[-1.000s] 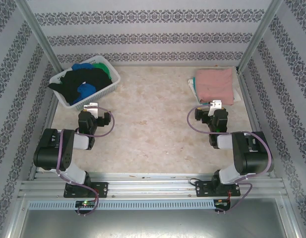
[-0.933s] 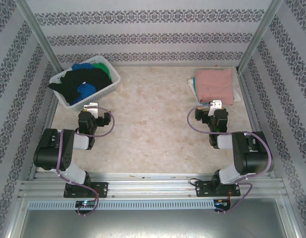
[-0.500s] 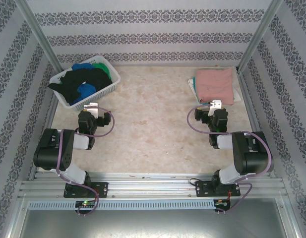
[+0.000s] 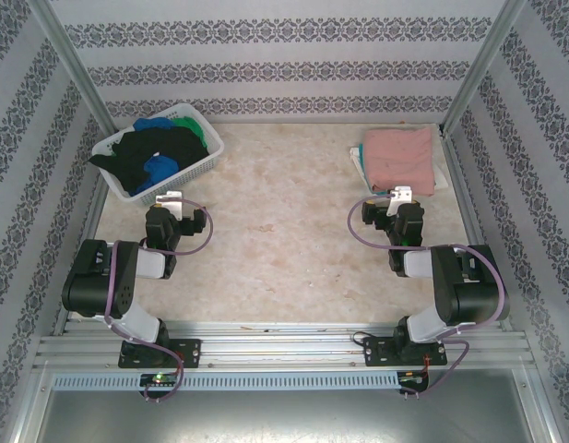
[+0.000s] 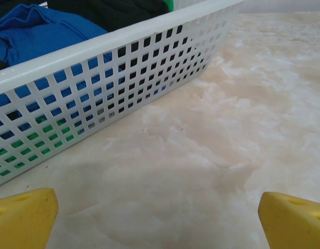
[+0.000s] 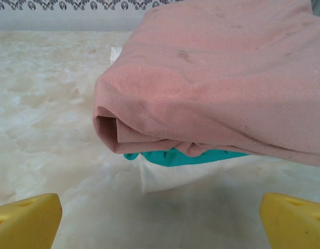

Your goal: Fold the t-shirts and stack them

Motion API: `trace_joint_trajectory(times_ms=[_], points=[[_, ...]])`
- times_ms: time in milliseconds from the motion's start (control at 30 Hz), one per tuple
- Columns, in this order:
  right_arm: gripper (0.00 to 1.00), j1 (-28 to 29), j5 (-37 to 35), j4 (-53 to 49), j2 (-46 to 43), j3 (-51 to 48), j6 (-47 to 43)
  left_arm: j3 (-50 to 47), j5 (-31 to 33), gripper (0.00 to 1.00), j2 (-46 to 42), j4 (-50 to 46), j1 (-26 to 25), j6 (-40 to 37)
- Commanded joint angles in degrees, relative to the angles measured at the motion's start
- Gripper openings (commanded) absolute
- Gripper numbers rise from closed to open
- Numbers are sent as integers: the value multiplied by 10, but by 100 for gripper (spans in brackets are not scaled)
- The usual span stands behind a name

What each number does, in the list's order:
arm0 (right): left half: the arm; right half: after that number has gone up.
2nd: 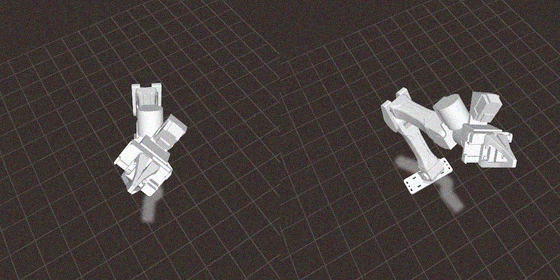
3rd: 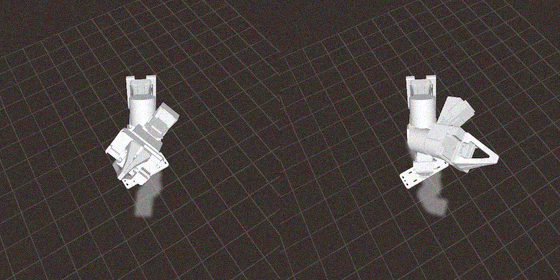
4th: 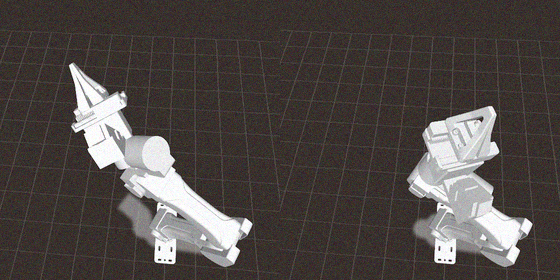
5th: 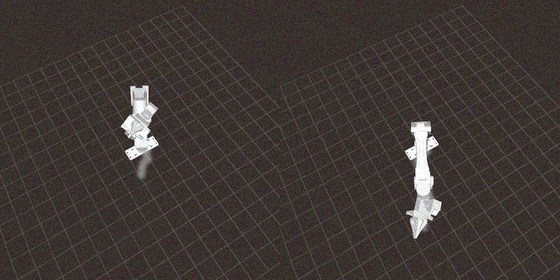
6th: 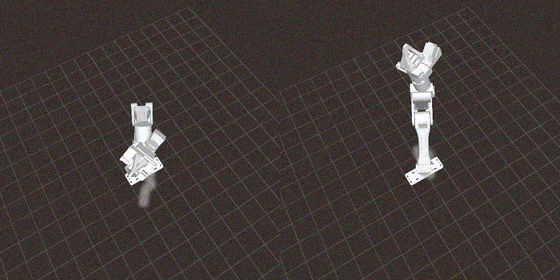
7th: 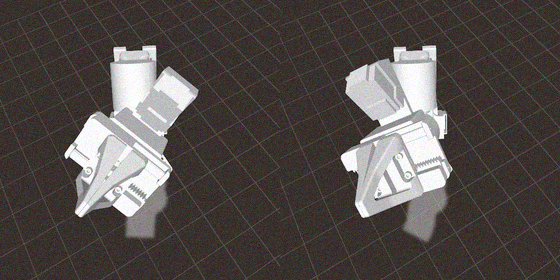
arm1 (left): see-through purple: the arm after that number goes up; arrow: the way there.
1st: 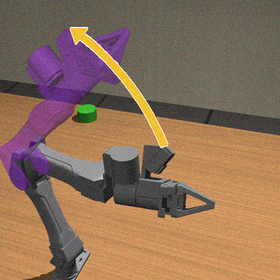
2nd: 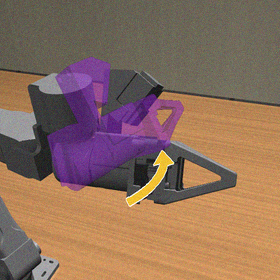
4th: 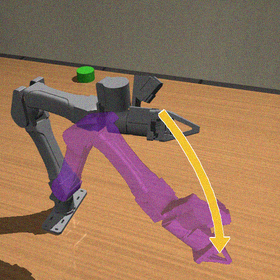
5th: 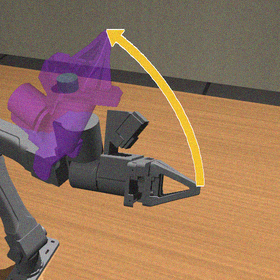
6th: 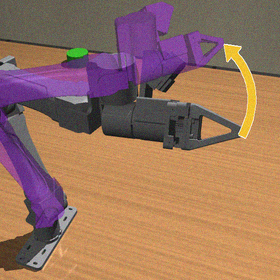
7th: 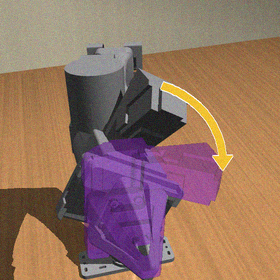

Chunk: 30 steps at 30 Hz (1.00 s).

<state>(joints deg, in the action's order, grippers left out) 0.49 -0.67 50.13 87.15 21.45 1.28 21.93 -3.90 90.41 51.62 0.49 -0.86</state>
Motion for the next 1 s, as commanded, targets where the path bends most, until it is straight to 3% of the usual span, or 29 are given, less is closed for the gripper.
trace_joint_trajectory(times_ms=[0,67,133,200,233,300,333,400,600,967], points=[[98,-1,0,12,-10,8,7,39,10,100,-71,-106,-5,-4],[98,5,-14,-48,-58,23,5,91,49,100,-131,-232,-17,9],[98,21,-47,-183,-138,60,6,143,79,100,-177,-322,-17,67],[98,21,-54,-256,-211,90,77,180,107,100,-205,-377,-15,152],[98,20,-69,-272,-234,91,137,194,103,100,-209,-396,-12,178],[98,4,-131,-371,-286,87,330,223,14,100,-193,-395,-3,154],[98,-16,-93,-367,-298,75,351,241,-20,100,-175,-401,-2,135],[98,-46,56,-343,-306,68,330,307,-35,100,-116,-464,-4,126],[98,-34,162,-485,-305,127,280,543,-10,100,80,-645,-25,24],[98,-29,196,-535,-313,116,245,800,68,96,302,-783,-77,-123]])
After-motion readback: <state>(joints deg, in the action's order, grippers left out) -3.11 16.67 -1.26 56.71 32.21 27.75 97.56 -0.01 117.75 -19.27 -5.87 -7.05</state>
